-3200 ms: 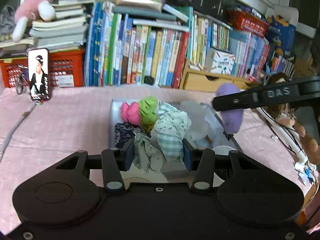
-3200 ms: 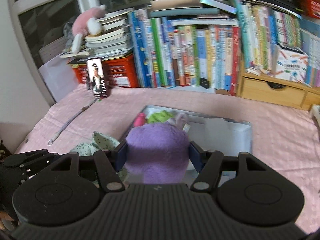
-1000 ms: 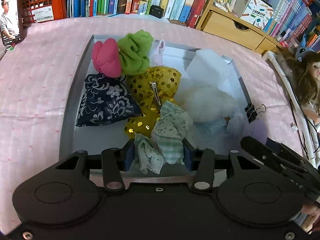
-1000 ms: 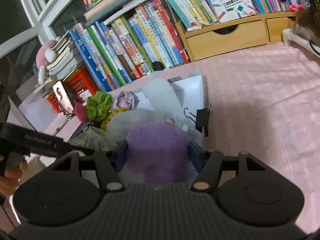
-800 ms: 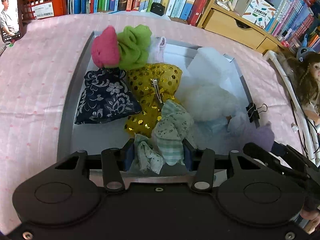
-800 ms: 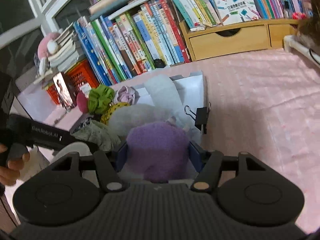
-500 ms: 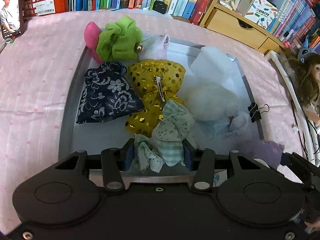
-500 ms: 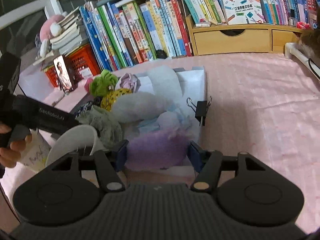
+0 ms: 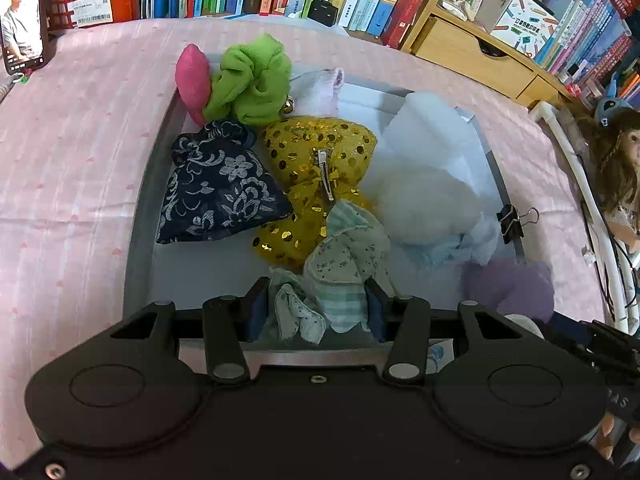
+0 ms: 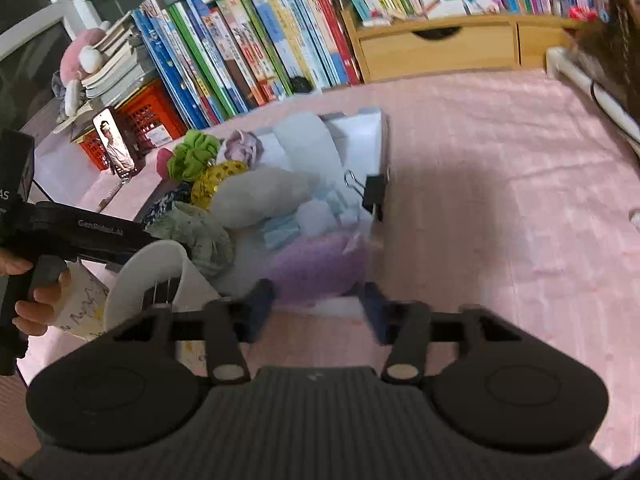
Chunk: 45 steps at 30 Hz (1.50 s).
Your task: Organize soft objects
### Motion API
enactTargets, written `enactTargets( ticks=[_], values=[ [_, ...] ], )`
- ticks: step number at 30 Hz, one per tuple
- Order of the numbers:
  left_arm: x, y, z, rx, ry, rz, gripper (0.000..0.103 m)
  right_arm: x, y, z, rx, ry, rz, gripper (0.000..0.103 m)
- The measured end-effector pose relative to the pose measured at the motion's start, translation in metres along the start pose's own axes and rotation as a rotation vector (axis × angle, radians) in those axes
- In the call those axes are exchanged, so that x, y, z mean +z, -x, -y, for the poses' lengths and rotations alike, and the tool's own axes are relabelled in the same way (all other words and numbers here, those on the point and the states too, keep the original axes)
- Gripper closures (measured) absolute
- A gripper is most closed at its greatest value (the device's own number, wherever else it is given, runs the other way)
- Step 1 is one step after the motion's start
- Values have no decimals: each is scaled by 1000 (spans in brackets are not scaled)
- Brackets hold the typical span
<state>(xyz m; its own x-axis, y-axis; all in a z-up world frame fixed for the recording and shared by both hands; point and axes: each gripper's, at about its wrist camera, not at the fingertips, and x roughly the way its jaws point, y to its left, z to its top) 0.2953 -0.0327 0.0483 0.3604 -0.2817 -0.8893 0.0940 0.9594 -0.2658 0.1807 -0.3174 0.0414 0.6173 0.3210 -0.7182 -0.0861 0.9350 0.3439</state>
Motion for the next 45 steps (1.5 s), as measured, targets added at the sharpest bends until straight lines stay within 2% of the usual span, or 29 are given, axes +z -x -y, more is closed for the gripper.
enactTargets(
  ticks=[2, 6, 11, 17, 36, 45],
  values=[
    [-1, 1, 1, 1, -6, 1, 58, 0, 1, 1, -31, 9, 5, 75],
    [0, 4, 1, 1, -7, 3, 58, 1, 2, 3, -38, 8, 15, 80],
    [2, 1, 1, 15, -4, -1, 58, 4, 9, -9, -75, 79, 62, 80],
    [3, -4, 2, 12, 5, -5, 58, 9, -1, -20, -98, 134, 58, 81],
    [8, -15, -3, -19, 48, -16, 55, 15, -40, -23, -68, 80, 10, 81],
    [11, -18, 1, -11, 43, -20, 54, 17, -48, -20, -63, 57, 6, 79]
  ],
)
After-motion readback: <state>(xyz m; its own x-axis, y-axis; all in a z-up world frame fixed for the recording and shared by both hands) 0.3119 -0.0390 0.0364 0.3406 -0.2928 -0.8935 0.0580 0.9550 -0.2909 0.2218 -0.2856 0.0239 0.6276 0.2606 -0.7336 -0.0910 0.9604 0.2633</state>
